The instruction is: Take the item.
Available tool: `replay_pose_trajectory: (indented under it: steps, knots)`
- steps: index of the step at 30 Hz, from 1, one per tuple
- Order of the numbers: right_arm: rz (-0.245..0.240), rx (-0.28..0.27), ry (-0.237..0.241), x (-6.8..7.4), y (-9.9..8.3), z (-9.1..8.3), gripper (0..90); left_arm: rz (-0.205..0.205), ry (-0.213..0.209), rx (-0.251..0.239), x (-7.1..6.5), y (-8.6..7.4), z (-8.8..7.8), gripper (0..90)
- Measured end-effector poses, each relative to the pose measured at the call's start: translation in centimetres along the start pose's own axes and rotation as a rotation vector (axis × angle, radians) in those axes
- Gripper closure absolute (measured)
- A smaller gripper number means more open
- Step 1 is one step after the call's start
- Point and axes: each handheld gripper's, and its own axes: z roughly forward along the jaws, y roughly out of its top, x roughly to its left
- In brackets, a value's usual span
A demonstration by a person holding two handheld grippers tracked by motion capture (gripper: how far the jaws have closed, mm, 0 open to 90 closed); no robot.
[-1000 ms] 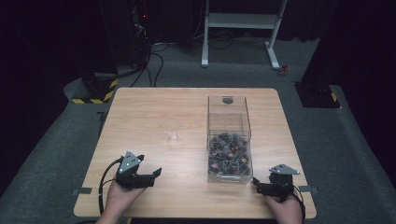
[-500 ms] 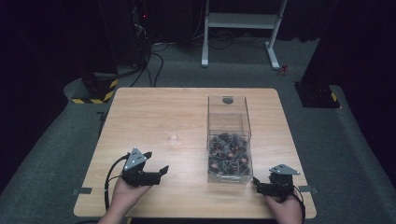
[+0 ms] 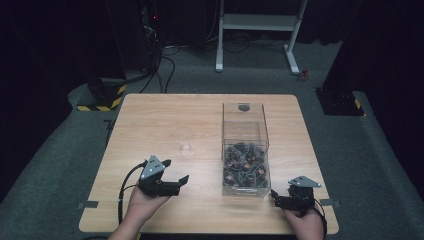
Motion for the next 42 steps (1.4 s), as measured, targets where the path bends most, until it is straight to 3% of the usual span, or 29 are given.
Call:
replay_pose_trajectory:
  steps: [12,42]
  knots:
    - [0.001,0.000,0.000,0.0,0.0,0.0,10.0,0.014,-0.034,-0.016,-1.0,1.6,0.9,14.4]
    - [0.001,0.000,0.000,0.0,0.0,0.0,10.1,0.030,-0.107,-0.017,-3.1,3.1,3.0,15.3]
